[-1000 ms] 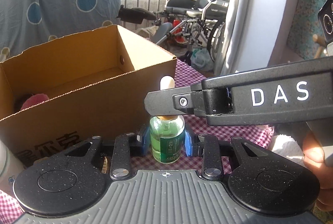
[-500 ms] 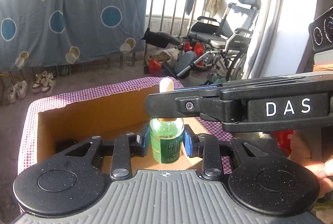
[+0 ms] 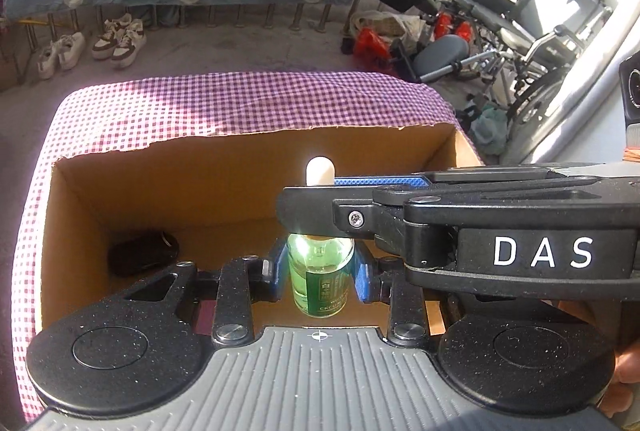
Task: Organize rigid objects
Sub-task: 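Lower the dropper bottle into the box and open the right gripper, then move the right gripper to the gold-lidded round jar and grasp it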
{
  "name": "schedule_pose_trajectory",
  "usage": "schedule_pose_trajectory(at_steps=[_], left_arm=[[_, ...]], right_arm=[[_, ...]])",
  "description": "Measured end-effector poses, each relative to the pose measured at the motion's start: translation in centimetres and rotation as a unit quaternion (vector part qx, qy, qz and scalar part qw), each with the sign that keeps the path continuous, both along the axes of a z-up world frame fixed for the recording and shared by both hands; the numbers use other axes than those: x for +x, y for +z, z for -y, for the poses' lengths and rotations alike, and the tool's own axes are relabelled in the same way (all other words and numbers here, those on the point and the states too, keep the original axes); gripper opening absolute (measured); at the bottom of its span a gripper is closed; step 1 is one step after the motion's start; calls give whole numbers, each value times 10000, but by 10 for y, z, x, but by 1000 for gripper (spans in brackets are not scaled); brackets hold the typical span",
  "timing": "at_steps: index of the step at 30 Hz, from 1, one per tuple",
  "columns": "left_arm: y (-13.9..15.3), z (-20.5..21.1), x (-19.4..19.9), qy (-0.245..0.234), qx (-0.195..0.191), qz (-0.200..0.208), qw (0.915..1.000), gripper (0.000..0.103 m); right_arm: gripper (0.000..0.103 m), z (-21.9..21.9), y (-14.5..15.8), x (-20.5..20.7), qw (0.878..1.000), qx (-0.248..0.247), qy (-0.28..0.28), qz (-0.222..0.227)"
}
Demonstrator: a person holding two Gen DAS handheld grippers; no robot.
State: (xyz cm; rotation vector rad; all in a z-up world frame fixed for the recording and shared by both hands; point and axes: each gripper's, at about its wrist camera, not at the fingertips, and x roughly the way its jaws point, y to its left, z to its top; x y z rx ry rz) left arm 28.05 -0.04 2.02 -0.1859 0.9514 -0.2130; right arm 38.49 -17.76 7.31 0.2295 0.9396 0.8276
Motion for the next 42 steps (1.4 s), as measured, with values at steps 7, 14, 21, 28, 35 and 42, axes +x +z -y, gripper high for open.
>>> schedule_pose_trajectory(at_steps=[7,14,21,28,35,42], left_arm=[[-18,-6,25,292,99,-286,9991,32],[-28,-10,32,364,167,-448,9982,35],[-26,-4,27,291,230,-441,9983,44],[-12,0,16,264,238,-336,9988,68],[20,2,-15,215,239,-27,9995,74],[49,10,-77,-271,469,513,9972,87]], right_arm=[[26,-16,-30,34,9998,-113,102,-152],[26,-23,-47,39,9994,-303,156,-70],[27,-22,-47,35,9988,-444,178,92],[45,-17,-28,19,9977,-604,52,310],[60,22,24,-31,9959,-151,-464,757],[62,94,52,-132,9838,920,-1195,965]])
